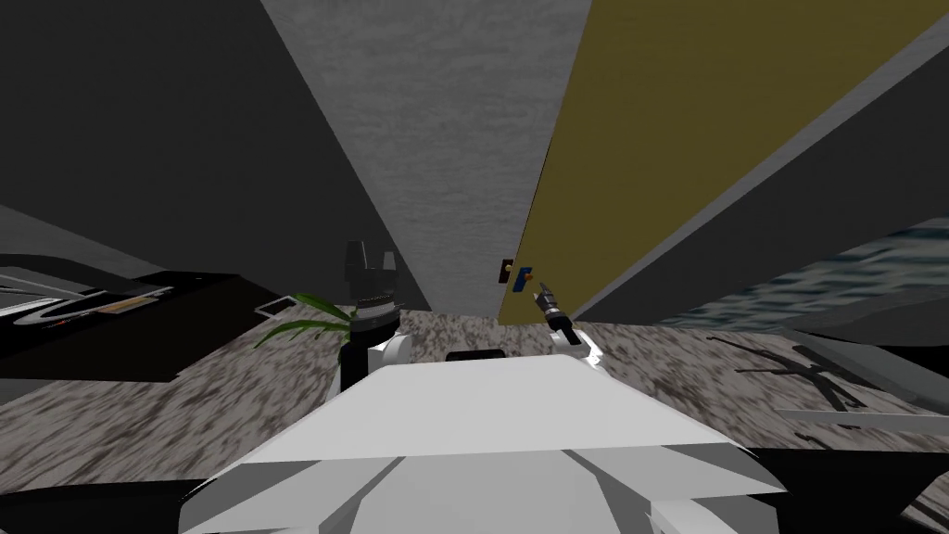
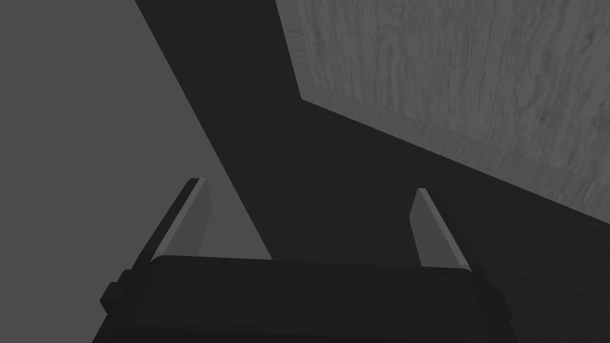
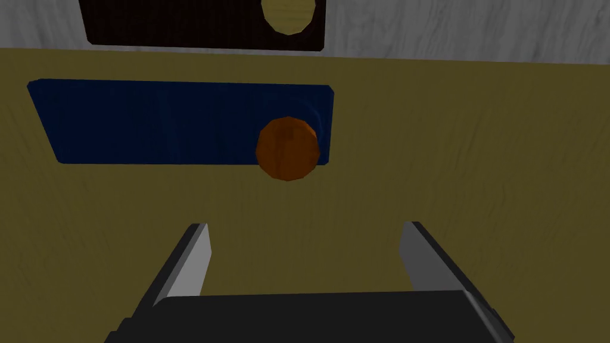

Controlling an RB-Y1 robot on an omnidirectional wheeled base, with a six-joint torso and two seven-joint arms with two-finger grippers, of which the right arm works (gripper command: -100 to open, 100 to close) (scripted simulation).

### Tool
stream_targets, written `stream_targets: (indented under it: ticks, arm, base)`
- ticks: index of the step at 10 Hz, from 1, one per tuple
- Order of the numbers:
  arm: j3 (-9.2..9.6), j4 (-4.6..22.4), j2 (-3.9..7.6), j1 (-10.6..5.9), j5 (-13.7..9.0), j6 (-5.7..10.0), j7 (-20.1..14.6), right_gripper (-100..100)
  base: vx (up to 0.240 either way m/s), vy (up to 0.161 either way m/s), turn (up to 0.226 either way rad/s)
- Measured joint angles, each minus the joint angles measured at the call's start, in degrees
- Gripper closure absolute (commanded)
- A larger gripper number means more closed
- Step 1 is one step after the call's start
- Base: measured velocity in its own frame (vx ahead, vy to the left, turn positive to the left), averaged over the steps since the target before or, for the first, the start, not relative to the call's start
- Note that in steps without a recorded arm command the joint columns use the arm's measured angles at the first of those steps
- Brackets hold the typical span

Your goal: Pull the door open

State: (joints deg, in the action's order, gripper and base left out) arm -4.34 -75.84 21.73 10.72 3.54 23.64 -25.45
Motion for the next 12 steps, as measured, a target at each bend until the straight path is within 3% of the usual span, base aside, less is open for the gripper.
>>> stream_targets:
  ticks: [3, 8, 9, 12]
  arm:
    - [-1.65, 2.18, -0.08, -0.24, -0.33, -0.20, 0.90, -100]
    - [-1.22, 3.03, -1.18, -2.60, -0.24, 0.14, 1.75, -100]
    - [-1.16, 3.01, -1.23, -2.71, -0.23, 0.14, 1.77, 100]
    - [-1.06, 3.00, -1.27, -2.68, -0.20, 0.17, 1.77, 100]
  base:
    - [0.118, -0.120, -0.018]
    - [0.160, 0.070, 0.085]
    - [-0.003, -0.004, -0.021]
    - [-0.023, -0.014, 0.014]
